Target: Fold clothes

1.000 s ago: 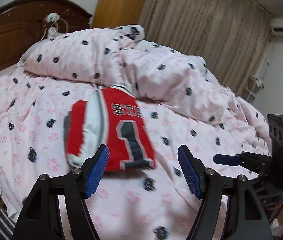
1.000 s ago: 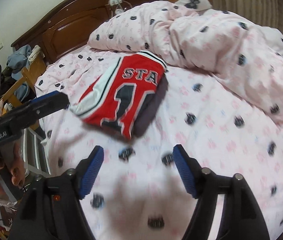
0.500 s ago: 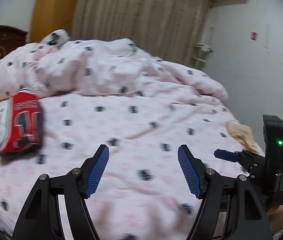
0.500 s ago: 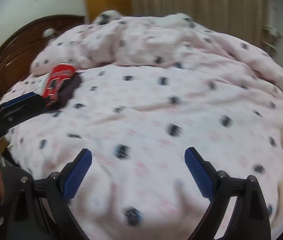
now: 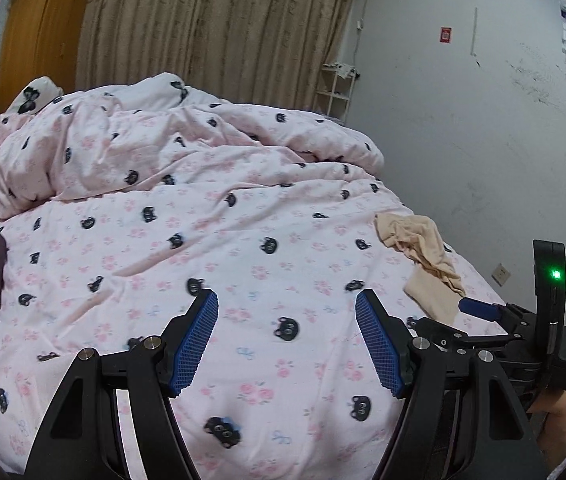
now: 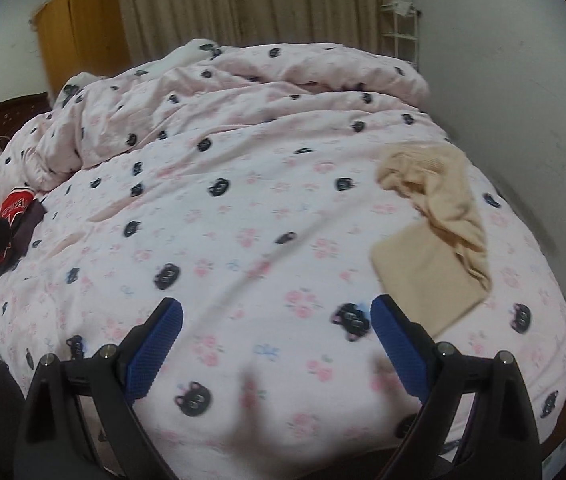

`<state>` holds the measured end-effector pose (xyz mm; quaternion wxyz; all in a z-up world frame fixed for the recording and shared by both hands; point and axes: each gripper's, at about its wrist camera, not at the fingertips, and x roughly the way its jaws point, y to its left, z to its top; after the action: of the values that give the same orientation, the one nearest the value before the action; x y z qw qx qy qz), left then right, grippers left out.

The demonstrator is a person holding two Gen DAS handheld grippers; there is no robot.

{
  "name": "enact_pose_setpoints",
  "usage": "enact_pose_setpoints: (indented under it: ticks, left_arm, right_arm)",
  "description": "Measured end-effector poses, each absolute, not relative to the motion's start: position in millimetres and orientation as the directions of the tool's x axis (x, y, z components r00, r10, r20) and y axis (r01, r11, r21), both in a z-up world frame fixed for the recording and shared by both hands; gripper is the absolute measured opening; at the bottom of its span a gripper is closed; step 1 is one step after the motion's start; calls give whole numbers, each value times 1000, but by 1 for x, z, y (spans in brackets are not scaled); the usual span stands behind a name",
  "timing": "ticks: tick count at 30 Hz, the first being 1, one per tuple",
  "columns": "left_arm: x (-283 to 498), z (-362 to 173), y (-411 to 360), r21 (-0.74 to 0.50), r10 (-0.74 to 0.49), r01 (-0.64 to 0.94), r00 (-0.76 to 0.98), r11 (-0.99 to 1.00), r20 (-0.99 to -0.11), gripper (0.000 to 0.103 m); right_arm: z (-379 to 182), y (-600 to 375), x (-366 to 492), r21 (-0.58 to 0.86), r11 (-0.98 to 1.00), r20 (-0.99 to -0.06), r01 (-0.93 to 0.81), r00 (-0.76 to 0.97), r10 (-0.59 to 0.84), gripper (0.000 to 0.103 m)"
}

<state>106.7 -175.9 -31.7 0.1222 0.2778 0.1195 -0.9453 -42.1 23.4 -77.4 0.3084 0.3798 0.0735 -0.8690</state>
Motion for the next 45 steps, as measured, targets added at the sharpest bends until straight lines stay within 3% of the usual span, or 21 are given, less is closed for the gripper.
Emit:
enact_pose_setpoints:
  ticks: [7, 11, 19, 29, 36, 45]
  left_arm:
    - [101, -33, -154, -115, -178, 293, -801, -949, -572, 67]
    - [127, -29, -163, -37, -339, 450, -721, -892, -604, 67]
    - [221, 1, -205, 83, -625, 720, -531, -688, -572, 67]
    - [299, 9, -265, 62, -736, 858, -398, -510, -547, 67]
    - [344, 12, -302, 54, -797, 919, -309, -391, -520, 67]
    - [355, 8, -314, 46, -795, 923, -302, -382, -526, 67]
  right_arm:
    - [-65, 49, -37, 97, -808, -694, 582, -542, -474, 97]
    - [-54, 32, -21, 119, -731, -669, 672, -490, -559, 97]
    - [-27, -88, 57, 157, -406, -593, 900, -243, -768, 97]
    - [-5, -183, 139, 131, -184, -549, 974, -83, -832, 97]
    - [-1, -211, 165, 117, -147, -553, 982, -58, -831, 97]
    - [-4, -228, 182, 103, -137, -572, 985, -55, -818, 97]
